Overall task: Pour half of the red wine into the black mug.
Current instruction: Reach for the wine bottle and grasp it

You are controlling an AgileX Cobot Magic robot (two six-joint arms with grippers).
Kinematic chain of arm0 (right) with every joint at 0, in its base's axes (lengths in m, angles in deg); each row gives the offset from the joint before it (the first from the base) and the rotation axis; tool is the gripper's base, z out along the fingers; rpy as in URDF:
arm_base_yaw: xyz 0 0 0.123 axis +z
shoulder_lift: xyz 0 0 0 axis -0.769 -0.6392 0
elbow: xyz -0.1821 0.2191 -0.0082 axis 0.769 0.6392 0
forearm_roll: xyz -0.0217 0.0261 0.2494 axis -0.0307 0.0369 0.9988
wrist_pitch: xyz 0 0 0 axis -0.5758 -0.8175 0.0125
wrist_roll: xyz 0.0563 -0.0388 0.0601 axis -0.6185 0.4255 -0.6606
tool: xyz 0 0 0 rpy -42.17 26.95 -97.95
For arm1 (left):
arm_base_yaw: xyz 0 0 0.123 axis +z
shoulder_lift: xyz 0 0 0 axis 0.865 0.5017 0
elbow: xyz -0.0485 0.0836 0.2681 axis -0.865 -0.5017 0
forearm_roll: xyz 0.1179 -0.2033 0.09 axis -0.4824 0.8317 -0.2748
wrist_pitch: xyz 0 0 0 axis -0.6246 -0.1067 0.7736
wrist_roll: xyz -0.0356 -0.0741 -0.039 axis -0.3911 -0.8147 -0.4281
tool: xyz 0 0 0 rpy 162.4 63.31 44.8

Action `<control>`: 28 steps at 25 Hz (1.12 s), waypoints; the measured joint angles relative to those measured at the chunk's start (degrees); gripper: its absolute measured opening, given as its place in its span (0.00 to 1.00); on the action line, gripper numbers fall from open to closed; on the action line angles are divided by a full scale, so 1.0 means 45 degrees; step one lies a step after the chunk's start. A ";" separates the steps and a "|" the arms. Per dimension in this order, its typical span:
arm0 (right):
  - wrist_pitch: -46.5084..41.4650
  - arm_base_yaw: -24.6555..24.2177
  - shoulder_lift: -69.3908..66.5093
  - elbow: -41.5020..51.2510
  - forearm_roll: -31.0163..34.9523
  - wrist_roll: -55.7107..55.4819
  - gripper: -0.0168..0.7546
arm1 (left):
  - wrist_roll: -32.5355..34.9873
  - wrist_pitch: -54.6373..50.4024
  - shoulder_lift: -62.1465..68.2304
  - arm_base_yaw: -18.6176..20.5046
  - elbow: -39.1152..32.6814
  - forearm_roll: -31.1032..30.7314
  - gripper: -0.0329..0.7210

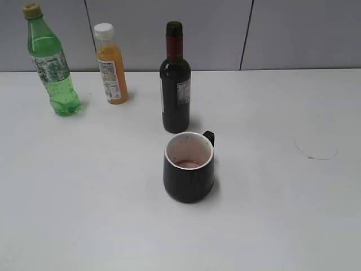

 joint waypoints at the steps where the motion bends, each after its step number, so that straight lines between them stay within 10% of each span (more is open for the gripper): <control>1: 0.0000 0.0000 0.0000 0.0000 0.0000 0.0000 0.77 | 0.0000 0.0000 0.0000 0.0000 0.0000 0.0000 0.82; 11: 0.0000 0.0000 0.0000 0.0000 0.0000 0.0000 0.77 | 0.0439 0.0592 0.0034 0.0000 0.0217 0.0146 0.95; 28: 0.0000 0.0000 0.0000 0.0000 0.0000 -0.0013 0.77 | 0.2077 1.2416 0.7141 -0.0025 0.0329 0.1332 0.94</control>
